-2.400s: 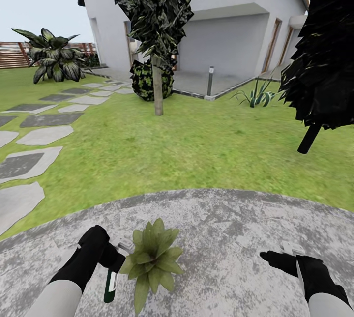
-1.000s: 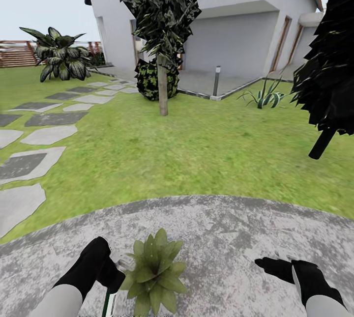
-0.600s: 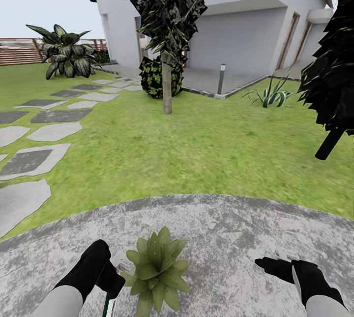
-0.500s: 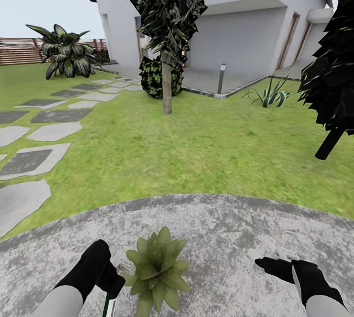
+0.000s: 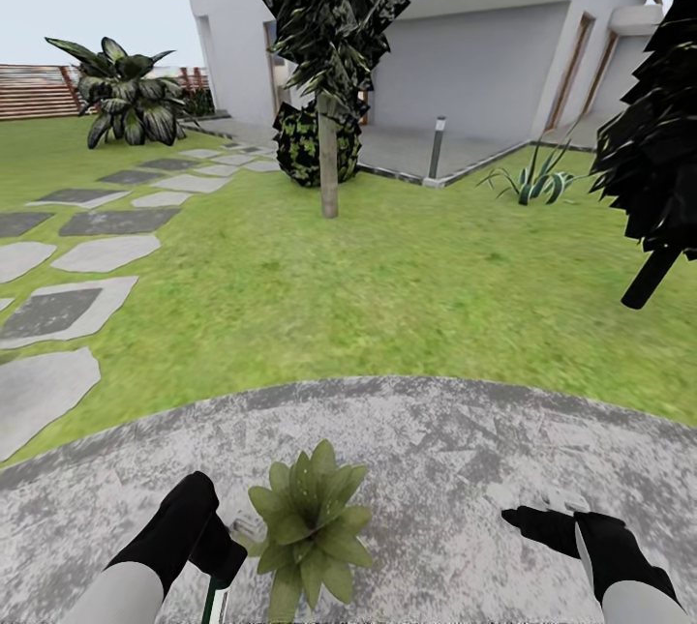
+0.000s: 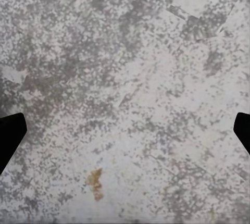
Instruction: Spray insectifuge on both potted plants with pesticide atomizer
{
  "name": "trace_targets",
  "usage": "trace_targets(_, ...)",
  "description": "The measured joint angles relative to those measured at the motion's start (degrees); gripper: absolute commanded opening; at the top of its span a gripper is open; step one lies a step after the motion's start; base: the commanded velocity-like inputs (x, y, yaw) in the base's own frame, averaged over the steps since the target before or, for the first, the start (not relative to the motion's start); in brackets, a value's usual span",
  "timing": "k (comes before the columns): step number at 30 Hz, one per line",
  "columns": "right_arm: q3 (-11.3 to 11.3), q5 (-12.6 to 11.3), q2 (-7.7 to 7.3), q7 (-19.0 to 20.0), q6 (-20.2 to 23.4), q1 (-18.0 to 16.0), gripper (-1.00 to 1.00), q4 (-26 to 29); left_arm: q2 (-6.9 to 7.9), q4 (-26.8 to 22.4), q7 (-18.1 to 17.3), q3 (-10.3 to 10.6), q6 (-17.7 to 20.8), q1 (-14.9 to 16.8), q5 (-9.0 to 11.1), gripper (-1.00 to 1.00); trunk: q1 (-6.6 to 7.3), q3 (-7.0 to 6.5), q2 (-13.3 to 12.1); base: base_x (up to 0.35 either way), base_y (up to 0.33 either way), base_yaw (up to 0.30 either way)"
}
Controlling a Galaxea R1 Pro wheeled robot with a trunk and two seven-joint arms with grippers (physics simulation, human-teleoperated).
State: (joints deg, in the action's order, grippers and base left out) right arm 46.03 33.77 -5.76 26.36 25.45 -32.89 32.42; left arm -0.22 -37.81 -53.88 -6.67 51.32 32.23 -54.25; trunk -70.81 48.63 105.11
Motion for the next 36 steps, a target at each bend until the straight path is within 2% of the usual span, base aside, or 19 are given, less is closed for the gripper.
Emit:
trace_targets(8,0.0,0.0,0.0,0.0,0.0,0.0,1.0,0.0,0.05,-0.1,0.0,0.0,0.0,0.0,0.0,-1.0,0.0,0.74,0.0,0.0,0.0,-0.043)
trace_targets(28,0.0,0.0,-0.01,0.0,0.0,0.0,1.0,0.0,0.0,-0.1,0.0,0.2,0.0,0.0,-0.1,-1.0,0.0,2.1,0.0,0.0,-0.003,-0.183)
trace_targets(36,0.0,0.0,0.01,-0.1,0.0,0.0,1.0,0.0,0.0,0.0,0.0,0.2,0.0,0.0,0.1,-1.0,0.0,2.47,0.0,0.0,-0.247,-0.08)
